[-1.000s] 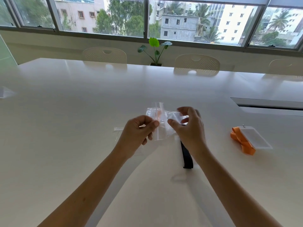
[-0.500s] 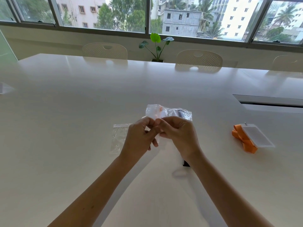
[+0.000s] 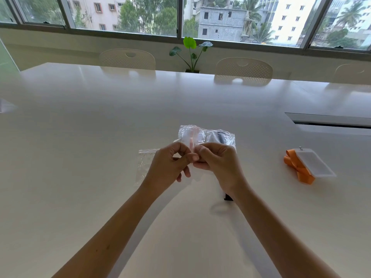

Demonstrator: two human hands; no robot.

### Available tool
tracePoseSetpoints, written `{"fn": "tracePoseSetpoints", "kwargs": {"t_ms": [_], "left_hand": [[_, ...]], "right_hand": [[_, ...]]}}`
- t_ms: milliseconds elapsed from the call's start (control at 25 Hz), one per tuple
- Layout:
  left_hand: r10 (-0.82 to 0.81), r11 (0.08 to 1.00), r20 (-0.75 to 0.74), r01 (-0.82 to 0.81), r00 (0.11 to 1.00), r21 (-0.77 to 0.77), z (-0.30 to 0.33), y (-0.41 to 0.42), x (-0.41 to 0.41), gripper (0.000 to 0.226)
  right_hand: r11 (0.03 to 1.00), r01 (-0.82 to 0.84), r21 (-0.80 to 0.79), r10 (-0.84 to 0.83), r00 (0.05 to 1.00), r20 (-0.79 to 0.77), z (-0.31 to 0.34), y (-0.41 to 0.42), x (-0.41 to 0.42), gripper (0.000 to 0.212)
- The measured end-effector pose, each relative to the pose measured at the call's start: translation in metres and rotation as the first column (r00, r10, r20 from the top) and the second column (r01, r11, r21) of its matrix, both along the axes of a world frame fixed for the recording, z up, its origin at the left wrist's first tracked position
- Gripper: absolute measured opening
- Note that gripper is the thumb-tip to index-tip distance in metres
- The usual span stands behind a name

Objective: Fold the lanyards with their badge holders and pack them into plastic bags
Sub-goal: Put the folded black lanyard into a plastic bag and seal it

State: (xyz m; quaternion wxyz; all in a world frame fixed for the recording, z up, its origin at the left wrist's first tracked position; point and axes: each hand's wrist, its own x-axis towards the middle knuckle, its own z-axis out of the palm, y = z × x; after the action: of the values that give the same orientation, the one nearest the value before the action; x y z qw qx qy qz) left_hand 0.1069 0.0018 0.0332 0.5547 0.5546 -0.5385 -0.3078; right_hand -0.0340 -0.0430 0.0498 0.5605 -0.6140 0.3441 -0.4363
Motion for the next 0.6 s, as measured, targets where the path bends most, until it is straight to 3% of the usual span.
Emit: {"fn": "tracePoseSetpoints", "kwargs": {"t_ms": [160,240,360,600], "left_hand": [[-0.038,0.999,0.061,0.038,0.997,0.007,0.0,0.002,0.001,0.022],[0.013,0.996,0.234,0.007,0.972,-0.086,-0.003,0.003,0.001,0.023],[0.146,0.968,0.512,-0.015,0.847,-0.251,-0.007,0.004,0.001,0.021],[0.163,0.964,0.571,-0.005,0.804,-0.267,-0.006,0.003,-0.003,0.019]], "right_hand": [[0.991,0.044,-0.123,-0.053,0.996,-0.069,-0.002,0.0,0.0,0.01],[0.985,0.068,-0.161,-0.082,0.993,-0.081,-0.004,0.002,0.002,0.009],[0.965,0.131,-0.227,-0.163,0.978,-0.127,-0.005,0.005,0.005,0.013],[0.918,0.186,-0.35,-0.264,0.946,-0.19,-0.001,0.01,0.008,0.016]]}}
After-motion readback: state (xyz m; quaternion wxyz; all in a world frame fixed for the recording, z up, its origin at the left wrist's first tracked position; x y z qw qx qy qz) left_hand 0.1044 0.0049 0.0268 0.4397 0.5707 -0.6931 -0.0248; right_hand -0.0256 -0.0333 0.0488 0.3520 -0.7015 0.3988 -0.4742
